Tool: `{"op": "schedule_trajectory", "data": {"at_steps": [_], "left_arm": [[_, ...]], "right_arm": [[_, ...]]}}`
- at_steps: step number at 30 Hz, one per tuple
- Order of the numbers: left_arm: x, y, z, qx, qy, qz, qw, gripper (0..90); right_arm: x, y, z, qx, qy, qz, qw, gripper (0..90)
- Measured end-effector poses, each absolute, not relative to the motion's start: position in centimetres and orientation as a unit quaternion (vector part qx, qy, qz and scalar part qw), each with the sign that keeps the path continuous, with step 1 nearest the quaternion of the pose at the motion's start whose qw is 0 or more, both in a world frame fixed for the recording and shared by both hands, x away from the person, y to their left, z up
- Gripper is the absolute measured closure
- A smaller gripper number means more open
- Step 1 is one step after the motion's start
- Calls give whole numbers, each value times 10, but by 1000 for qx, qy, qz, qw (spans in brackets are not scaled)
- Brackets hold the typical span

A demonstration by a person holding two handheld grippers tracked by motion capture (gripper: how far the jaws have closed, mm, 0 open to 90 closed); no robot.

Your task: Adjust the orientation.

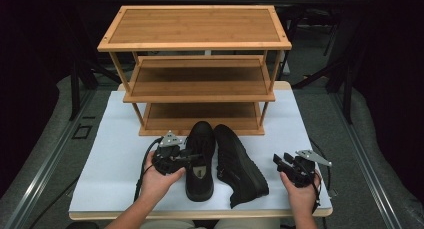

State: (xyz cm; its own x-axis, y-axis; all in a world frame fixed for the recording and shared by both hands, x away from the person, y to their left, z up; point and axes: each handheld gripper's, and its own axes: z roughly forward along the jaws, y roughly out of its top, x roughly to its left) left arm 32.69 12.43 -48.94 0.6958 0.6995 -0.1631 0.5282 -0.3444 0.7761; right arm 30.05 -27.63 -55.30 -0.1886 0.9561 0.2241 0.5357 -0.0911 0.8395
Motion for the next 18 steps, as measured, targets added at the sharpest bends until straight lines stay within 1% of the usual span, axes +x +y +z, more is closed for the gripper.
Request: {"op": "schedule_trajectory", "data": {"at_steps": [2, 4, 8, 13, 16, 18], "left_arm": [[326, 126, -488, 815, 376, 100, 430, 707], [326, 127, -487, 815, 378, 99, 428, 730], [330, 122, -487, 819, 383, 89, 418, 730], [336, 109, -498, 818, 395, 88, 409, 732], [336, 108, -501, 818, 391, 86, 412, 857], [335, 110, -498, 817, 388, 83, 418, 868]], "right_arm": [[300, -276, -553, 592, 630, 443, 238, 537], [300, -275, -553, 593, 634, 437, 235, 537], [300, -275, -553, 592, 638, 433, 232, 537], [301, -275, -553, 592, 635, 437, 235, 536], [300, -275, -553, 592, 635, 437, 235, 535], [300, -276, -553, 592, 634, 438, 235, 535]]}}
